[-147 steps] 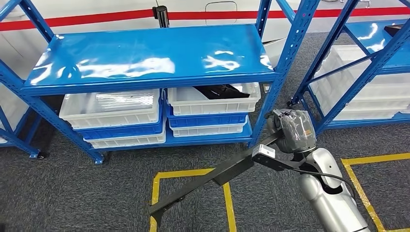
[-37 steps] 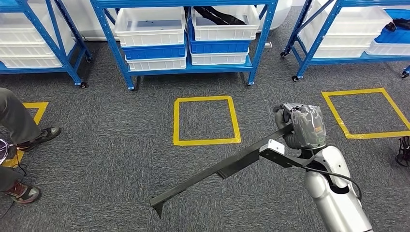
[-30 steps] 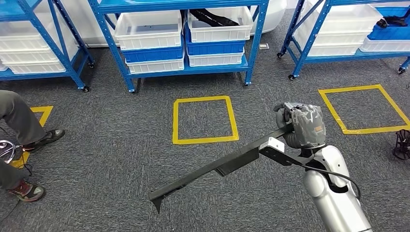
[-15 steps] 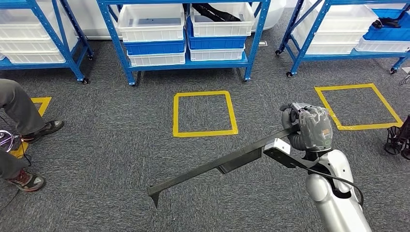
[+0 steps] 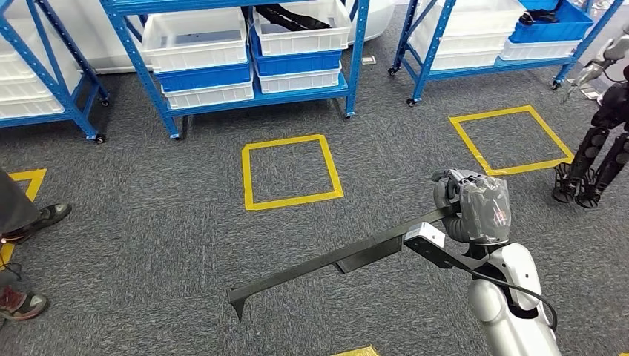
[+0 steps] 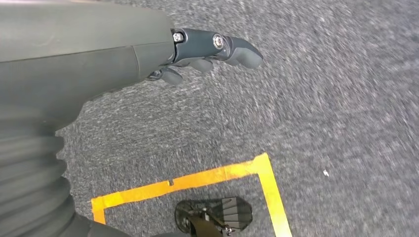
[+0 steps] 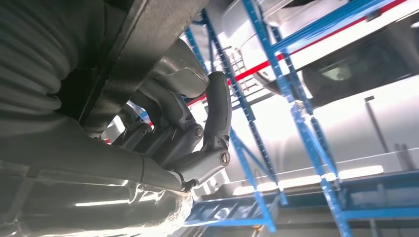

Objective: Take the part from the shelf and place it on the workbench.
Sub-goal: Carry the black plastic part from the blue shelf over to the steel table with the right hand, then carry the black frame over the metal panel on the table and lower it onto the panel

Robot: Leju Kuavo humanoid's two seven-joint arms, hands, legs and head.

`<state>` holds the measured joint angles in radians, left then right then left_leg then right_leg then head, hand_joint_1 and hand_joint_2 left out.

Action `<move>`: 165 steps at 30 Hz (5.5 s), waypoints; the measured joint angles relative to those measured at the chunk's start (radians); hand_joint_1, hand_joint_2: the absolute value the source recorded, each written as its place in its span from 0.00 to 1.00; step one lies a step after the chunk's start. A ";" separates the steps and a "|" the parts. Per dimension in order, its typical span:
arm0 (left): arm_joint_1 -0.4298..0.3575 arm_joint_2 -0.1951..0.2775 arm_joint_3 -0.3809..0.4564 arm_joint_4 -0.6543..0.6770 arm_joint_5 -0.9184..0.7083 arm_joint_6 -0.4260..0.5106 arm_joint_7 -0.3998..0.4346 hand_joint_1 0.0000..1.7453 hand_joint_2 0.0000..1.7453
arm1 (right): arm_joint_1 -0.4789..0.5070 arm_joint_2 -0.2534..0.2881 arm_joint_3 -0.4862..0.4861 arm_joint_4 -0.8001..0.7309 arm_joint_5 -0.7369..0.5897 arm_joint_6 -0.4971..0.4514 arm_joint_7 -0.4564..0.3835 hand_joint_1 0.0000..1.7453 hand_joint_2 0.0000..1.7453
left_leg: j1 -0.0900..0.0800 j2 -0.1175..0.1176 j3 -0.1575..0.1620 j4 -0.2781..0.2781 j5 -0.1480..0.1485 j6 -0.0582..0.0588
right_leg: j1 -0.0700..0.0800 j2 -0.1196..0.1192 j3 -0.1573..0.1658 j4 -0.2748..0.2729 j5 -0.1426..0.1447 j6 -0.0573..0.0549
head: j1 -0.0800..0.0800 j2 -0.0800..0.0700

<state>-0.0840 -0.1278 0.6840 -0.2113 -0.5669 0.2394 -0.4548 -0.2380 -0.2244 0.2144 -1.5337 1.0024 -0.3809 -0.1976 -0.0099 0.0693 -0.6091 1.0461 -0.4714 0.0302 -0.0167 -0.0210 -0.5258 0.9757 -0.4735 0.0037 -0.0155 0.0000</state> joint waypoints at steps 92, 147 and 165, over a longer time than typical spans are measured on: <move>-0.048 -0.022 -0.047 -0.001 -0.132 -0.056 0.118 0.00 1.00 | 0.039 -0.111 -0.134 -0.078 0.110 0.062 0.071 1.00 1.00 | 0.022 0.001 0.061 0.010 -0.079 -0.010 | -0.030 0.016 -0.104 0.060 0.038 0.037 | -0.006 0.000; -0.029 -0.031 -0.045 0.003 -0.127 -0.041 0.132 0.00 1.00 | -0.062 -0.177 -0.142 0.013 0.090 0.100 0.107 1.00 1.00 | -0.009 0.040 0.049 -0.043 0.001 0.043 | 0.002 -0.047 -0.068 0.062 0.014 0.070 | 0.008 0.000; -0.030 -0.031 -0.018 0.003 -0.096 -0.104 -0.016 0.00 1.00 | -0.211 -0.320 -0.311 0.319 0.010 0.113 0.129 1.00 1.00 | 0.027 -0.165 0.039 -0.017 -0.011 0.002 | -0.015 0.152 -0.090 0.021 0.066 0.049 | 0.001 0.000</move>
<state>-0.1140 -0.1585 0.6655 -0.2087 -0.6630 0.1355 -0.4705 -0.4494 -0.5441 -0.0966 -1.2149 1.0121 -0.2675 -0.0685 0.0167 -0.0953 -0.5705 1.0287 -0.4826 0.0318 -0.0315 0.1314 -0.6159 0.9965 -0.4078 0.0525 -0.0142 0.0000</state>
